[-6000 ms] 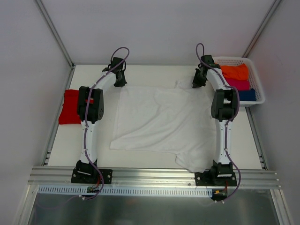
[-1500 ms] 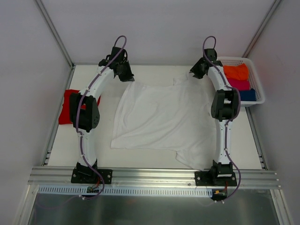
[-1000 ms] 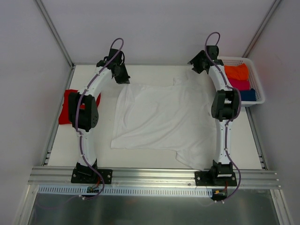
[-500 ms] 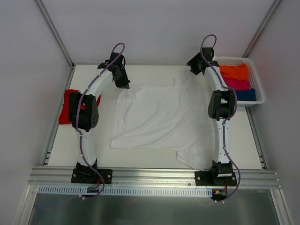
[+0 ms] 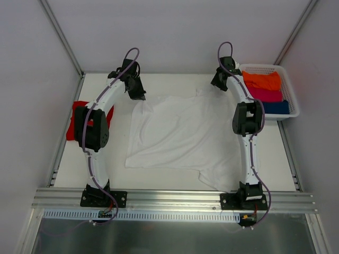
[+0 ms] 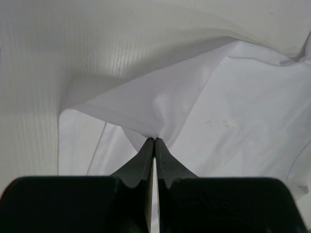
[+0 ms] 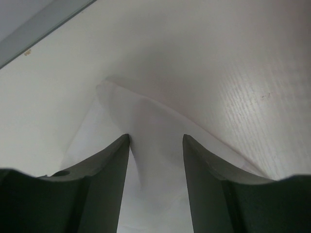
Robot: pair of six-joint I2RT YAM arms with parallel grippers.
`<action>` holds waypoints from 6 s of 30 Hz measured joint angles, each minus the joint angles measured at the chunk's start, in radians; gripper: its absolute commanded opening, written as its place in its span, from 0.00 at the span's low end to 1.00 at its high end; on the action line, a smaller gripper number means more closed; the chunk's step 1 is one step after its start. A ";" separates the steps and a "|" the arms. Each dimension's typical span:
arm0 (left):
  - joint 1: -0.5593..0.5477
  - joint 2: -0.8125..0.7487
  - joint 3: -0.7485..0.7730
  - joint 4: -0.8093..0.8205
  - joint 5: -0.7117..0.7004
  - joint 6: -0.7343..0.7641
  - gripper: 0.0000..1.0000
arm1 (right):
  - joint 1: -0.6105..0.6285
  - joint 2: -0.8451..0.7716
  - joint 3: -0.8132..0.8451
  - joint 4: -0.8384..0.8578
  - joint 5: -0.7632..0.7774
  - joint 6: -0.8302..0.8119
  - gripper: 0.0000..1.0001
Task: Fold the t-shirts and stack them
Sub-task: Grap the side of the flattened tshirt furthest away from the robot with both arms, then fold the flattened tshirt in 1/3 of the way
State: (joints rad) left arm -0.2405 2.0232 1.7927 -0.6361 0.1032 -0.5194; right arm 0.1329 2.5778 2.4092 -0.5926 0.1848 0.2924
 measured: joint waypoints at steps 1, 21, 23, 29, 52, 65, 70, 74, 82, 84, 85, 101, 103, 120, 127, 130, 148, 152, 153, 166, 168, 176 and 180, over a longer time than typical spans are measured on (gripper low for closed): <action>0.000 -0.005 -0.006 0.001 0.000 0.000 0.00 | 0.000 0.000 -0.002 -0.005 0.006 -0.008 0.51; 0.000 -0.146 -0.167 -0.011 0.000 0.007 0.00 | -0.014 0.001 -0.020 0.087 -0.019 -0.018 0.52; 0.000 -0.159 -0.171 -0.023 0.000 0.010 0.00 | -0.020 0.003 -0.020 0.093 -0.027 -0.013 0.52; 0.000 -0.167 -0.172 -0.043 0.002 0.015 0.00 | -0.036 0.018 -0.028 0.102 -0.045 0.006 0.53; 0.004 -0.155 -0.164 -0.060 -0.041 0.068 0.00 | 0.029 -0.040 -0.190 0.143 -0.222 0.011 0.00; 0.020 -0.128 -0.169 -0.065 -0.142 0.057 0.00 | 0.031 -0.297 -0.446 0.125 -0.121 -0.094 0.00; 0.020 -0.114 -0.169 -0.069 -0.142 0.055 0.00 | 0.031 -0.413 -0.471 0.124 -0.111 -0.127 0.00; 0.020 -0.110 -0.169 -0.076 -0.134 0.055 0.00 | 0.032 -0.477 -0.491 0.119 -0.113 -0.146 0.00; 0.020 -0.110 -0.169 -0.134 -0.121 0.045 0.00 | 0.048 -0.603 -0.669 0.028 -0.095 -0.167 0.00; 0.020 -0.111 -0.166 -0.169 -0.123 0.039 0.00 | 0.055 -0.639 -0.713 -0.004 -0.087 -0.173 0.00; 0.020 -0.113 -0.165 -0.190 -0.125 0.037 0.00 | 0.058 -0.656 -0.734 -0.016 -0.084 -0.174 0.00; 0.017 -0.151 -0.203 -0.364 -0.178 0.032 0.00 | 0.100 -0.817 -0.869 -0.238 -0.069 -0.174 0.00; 0.013 -0.135 -0.203 -0.367 -0.172 0.033 0.22 | 0.101 -0.817 -0.869 -0.262 -0.069 -0.175 0.04; -0.099 -0.058 0.182 -0.323 -0.229 0.059 0.49 | 0.132 -0.922 -0.745 -0.205 -0.095 -0.206 0.07; -0.099 0.196 0.285 -0.296 -0.099 0.047 0.00 | 0.117 -0.613 -0.625 -0.203 -0.258 -0.139 0.00; -0.099 0.263 0.256 -0.304 -0.052 0.042 0.00 | 0.111 -0.450 -0.598 -0.229 -0.330 -0.124 0.00; -0.098 0.212 0.126 -0.320 0.049 0.031 0.00 | 0.106 -0.396 -0.615 -0.416 -0.406 -0.176 0.00; -0.098 0.212 0.122 -0.320 0.056 0.031 0.00 | 0.101 -0.401 -0.626 -0.449 -0.421 -0.201 0.00; -0.098 0.212 0.122 -0.320 0.058 0.031 0.00 | 0.101 -0.409 -0.645 -0.448 -0.423 -0.206 0.00; -0.098 0.212 0.116 -0.323 0.072 0.032 0.00 | 0.100 -0.500 -0.825 -0.431 -0.442 -0.217 0.02; -0.098 0.212 0.111 -0.324 0.072 0.032 0.00 | 0.100 -0.509 -0.804 -0.429 -0.456 -0.210 0.08; -0.098 0.211 0.095 -0.328 0.071 0.034 0.00 | 0.104 -0.510 -0.693 -0.406 -0.493 -0.183 0.31; -0.098 0.211 0.086 -0.331 0.071 0.038 0.00 | 0.105 -0.500 -0.657 -0.403 -0.498 -0.180 0.35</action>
State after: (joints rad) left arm -0.3386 2.2341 1.8790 -0.9672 0.1738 -0.4816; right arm 0.2375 2.0773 1.7527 -0.9955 -0.3134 0.1120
